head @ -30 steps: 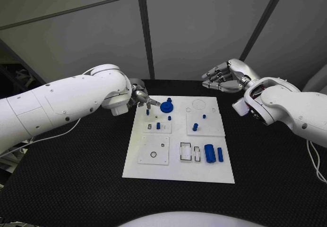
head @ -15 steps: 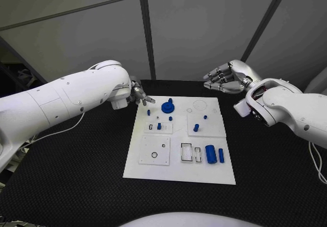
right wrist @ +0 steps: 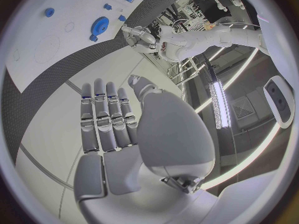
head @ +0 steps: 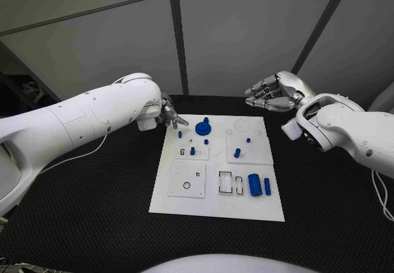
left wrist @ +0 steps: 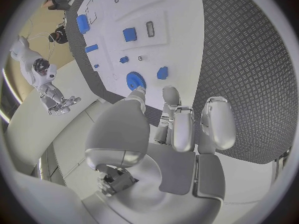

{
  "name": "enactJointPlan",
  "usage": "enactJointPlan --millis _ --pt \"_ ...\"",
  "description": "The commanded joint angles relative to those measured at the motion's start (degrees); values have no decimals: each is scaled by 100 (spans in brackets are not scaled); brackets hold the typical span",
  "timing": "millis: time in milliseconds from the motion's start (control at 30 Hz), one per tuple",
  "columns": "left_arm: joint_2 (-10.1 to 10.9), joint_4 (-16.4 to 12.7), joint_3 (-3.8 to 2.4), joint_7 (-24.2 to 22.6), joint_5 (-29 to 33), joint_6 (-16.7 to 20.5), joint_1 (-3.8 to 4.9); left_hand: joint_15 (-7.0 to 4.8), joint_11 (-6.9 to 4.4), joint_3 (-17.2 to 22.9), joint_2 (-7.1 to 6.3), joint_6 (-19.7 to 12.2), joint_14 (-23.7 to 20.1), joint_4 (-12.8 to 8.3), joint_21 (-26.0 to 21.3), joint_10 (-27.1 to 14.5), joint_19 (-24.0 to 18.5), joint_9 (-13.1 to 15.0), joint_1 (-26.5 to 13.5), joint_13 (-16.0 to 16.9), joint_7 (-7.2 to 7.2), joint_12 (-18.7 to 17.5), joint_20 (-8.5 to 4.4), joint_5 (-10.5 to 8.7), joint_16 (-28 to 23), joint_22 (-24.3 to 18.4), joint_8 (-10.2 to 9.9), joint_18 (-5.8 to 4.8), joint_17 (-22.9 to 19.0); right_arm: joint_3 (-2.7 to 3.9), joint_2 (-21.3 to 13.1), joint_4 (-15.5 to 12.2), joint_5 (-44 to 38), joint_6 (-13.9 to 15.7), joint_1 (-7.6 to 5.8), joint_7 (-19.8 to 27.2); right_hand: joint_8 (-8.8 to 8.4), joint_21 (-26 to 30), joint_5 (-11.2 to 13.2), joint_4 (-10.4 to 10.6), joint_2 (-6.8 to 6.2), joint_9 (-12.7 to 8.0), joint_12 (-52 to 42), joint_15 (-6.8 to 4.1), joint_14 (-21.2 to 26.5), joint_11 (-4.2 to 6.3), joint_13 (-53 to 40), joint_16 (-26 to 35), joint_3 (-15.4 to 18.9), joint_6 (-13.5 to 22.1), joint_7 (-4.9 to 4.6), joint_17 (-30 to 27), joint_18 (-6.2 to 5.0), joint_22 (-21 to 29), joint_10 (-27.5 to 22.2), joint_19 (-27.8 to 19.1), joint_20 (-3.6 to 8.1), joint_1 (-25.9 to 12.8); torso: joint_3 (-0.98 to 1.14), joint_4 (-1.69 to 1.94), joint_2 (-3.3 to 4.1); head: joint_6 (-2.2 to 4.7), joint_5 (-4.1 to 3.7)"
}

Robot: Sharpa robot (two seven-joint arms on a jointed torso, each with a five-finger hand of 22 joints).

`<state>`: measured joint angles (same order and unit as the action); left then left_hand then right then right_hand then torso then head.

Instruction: Assemble the parts on the task board

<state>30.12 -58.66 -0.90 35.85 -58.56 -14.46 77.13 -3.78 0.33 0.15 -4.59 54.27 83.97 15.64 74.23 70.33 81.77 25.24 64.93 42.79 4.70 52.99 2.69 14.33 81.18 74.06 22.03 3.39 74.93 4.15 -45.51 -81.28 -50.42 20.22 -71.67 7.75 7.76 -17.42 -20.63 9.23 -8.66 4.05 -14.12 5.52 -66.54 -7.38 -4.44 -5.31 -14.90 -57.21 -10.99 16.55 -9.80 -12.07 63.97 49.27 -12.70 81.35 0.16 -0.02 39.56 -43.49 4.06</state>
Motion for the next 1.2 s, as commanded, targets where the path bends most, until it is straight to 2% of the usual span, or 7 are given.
enactJointPlan --millis 33,533,1200 --pt "-32 25 5 -83 -76 -164 3 55 3 -45 4 69 318 9 -15 -17 5 -22 77 -14 2 28 34 -29 -20 11 -43 93 549 4 9 -1 23 10 -10 44 -25 32 -37 -5 -10 5 39 38 13 -29 8 15 26 1 -33 -7 -66 9 1 -2 -24 -31 4 2 -4 2 -7" --pt "-101 146 12 -29 -225 -249 -25 39 -18 -97 82 177 327 15 7 -8 24 -84 194 -30 -23 59 25 -32 2 45 -65 88 570 4 25 10 23 2 -9 43 -25 32 -37 -5 -10 5 39 38 13 -29 8 15 26 1 -33 -7 -66 9 1 -2 -24 -31 6 4 -5 -9 -1" --pt "-126 151 14 -47 -231 -504 -42 28 -30 -128 193 286 331 -30 35 4 46 -156 390 -58 -34 87 13 -24 7 89 -94 78 574 3 36 16 23 -8 -9 38 -26 46 -41 -8 3 6 40 38 12 -30 13 23 18 0 -33 -11 -67 18 -1 1 -27 -22 5 5 -8 -25 -24"
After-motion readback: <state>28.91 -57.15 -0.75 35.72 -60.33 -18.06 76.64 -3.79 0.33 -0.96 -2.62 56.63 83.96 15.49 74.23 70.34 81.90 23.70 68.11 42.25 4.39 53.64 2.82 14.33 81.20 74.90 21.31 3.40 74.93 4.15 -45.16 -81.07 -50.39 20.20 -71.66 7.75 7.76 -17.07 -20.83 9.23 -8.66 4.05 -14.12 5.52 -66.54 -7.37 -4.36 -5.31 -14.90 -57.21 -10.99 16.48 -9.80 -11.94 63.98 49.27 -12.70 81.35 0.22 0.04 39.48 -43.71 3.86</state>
